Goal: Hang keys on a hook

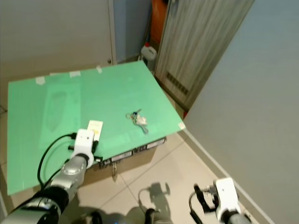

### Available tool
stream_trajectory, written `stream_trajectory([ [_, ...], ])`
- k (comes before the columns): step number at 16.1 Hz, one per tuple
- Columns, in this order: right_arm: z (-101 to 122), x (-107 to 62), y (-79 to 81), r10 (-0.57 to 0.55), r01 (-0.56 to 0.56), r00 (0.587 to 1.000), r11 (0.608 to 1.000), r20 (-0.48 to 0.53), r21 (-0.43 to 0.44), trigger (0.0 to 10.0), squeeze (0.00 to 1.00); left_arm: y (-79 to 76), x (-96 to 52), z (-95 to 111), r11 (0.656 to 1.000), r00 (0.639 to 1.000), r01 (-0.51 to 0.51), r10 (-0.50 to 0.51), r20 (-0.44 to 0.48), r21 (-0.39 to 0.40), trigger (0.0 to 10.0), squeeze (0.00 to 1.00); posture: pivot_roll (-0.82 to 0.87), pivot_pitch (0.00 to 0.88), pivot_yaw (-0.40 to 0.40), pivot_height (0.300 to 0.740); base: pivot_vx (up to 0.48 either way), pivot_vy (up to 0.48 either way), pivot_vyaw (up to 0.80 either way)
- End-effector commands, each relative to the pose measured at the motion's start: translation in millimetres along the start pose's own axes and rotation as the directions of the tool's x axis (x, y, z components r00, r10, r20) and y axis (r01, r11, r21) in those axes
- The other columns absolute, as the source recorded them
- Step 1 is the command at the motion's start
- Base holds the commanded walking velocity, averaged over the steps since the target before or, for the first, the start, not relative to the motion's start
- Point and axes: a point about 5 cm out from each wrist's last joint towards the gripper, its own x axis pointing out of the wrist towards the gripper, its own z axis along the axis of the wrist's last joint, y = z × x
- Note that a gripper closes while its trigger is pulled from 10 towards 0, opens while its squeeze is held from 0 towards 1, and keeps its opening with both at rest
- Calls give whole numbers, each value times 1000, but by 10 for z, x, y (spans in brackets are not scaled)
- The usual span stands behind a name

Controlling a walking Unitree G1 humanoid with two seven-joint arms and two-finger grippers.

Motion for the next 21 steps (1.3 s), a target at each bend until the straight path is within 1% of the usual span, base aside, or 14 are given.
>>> stream_trajectory([
  [1,-96,-63,-96,-22,21,999,1000,-29,-6,10000,0,-43,-54,-158,999,999,13,-15,-50,-37,0,0,-264,212,-106,740,0,0,0],
  [2,-124,-53,-104,-21,21,999,1000,-32,-5,10000,0,-69,-48,-83,998,1000,27,-28,-8,-51,0,0,-254,209,-100,740,0,0,0],
  [5,-44,-20,-98,-6,6,999,1000,32,-13,10000,0,-137,-72,278,997,985,68,-60,164,-44,0,0,-231,196,-93,740,0,0,0],
  [6,4,-1,-93,2,-1,998,1000,65,-15,10000,0,-165,-134,528,997,960,80,-72,270,-20,0,0,-213,184,-90,740,0,0,0],
  [7,29,20,-87,9,-7,996,1000,84,-15,10000,0,-186,-195,712,995,938,96,-80,338,-29,0,0,-199,176,-87,740,0,0,0],
  [8,49,69,-57,18,-18,995,1000,100,-9,10000,0,-181,-223,836,995,925,99,-89,371,-9,0,0,-177,159,-81,740,0,0,0],
  [10,77,122,-24,22,-22,994,1000,112,-3,10000,0,-162,-240,891,996,919,93,-90,384,11,0,0,-163,145,-76,740,0,0,0],
  [13,193,254,32,19,-23,986,1000,165,18,10000,0,-121,-338,974,995,914,88,-99,394,46,0,0,-119,88,-35,740,0,0,0],
  [14,349,346,142,27,-30,973,999,230,9,10000,0,-120,-365,1015,994,906,101,-113,407,51,0,0,-104,59,-17,740,0,0,0],
  [15,687,486,385,47,-48,941,999,336,-5,10000,0,-121,-392,1066,992,895,119,-129,427,51,0,0,-92,39,-4,740,0,0,0],
  [16,1135,545,566,61,-59,898,998,436,-18,10000,0,-121,-429,1146,989,881,146,-137,453,16,0,0,-76,19,6,740,0,0,0],
  [18,1535,547,724,66,-68,855,998,515,-16,10000,0,-94,-486,1256,987,859,157,-122,497,-29,0,0,-49,0,25,740,0,0,0],
  [19,1598,551,749,67,-70,846,997,529,-14,10000,0,-87,-503,1280,987,854,157,-117,506,-38,0,0,-47,0,25,740,0,0,0],
  [21,1757,585,815,61,-72,829,997,555,-2,10000,0,-39,-465,1335,996,863,85,-73,499,-2,0,0,-21,0,16,740,0,0,0],
])
